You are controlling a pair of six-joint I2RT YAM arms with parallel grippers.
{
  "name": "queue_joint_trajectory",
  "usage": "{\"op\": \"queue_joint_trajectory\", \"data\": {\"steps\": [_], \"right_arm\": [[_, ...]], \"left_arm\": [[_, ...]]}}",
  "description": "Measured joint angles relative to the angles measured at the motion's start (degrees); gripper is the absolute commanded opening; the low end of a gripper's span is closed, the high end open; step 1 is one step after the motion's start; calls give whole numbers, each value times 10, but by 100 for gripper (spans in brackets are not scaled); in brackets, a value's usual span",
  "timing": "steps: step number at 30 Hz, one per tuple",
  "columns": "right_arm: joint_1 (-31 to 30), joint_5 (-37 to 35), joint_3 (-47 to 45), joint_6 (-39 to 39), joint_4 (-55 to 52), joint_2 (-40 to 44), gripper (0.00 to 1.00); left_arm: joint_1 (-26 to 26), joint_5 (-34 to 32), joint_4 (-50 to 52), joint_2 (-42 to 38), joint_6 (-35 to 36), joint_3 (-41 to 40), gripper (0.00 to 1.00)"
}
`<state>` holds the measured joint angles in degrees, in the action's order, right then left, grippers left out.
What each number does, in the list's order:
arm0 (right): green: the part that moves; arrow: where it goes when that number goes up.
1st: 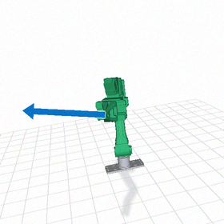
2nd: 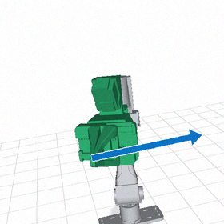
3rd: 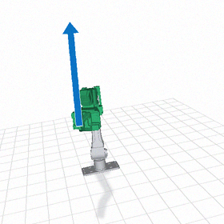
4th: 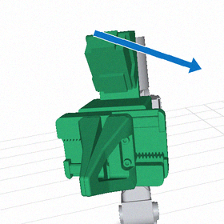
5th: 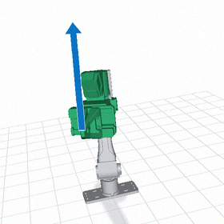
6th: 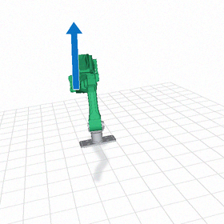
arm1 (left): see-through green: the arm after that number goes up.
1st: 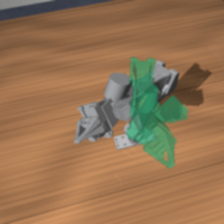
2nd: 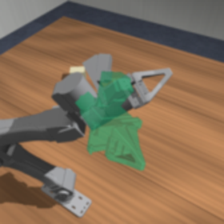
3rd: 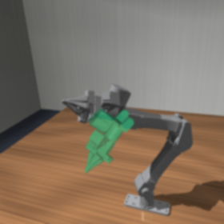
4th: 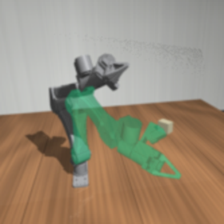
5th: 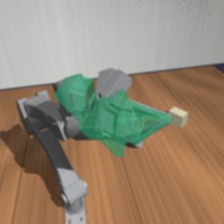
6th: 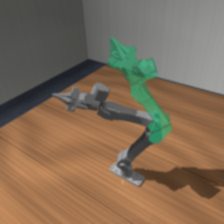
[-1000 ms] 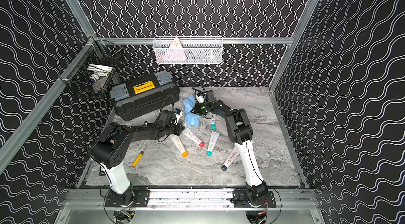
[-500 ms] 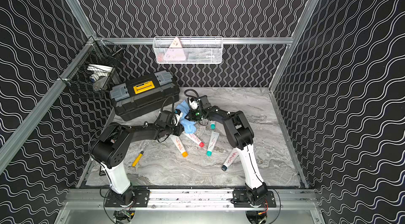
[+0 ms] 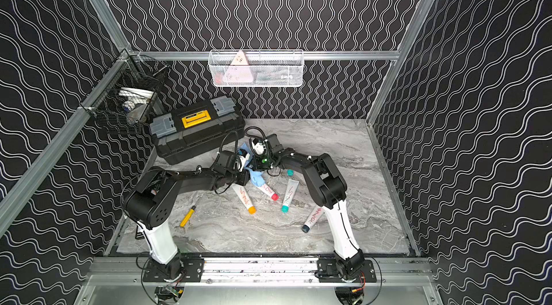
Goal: Wipe the surface of the toothpaste tube
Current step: Wipe the dirt from the toothpaste tube.
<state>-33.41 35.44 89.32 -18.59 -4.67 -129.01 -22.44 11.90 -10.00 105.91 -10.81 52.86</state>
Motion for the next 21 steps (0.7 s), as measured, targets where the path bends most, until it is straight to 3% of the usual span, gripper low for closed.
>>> {"op": "queue_joint_trajectory", "data": {"steps": [9,15,21], "right_arm": [[16,-3,42,0,-67,-2,0],[24,-73,98,18,-150,40,0],[36,-131,85,28,-183,113,0]], "left_arm": [[0,-4,-4,-1,-8,0,16],[1,-33,-16,0,-29,-4,15],[1,-69,-20,17,-59,15,14]]}}
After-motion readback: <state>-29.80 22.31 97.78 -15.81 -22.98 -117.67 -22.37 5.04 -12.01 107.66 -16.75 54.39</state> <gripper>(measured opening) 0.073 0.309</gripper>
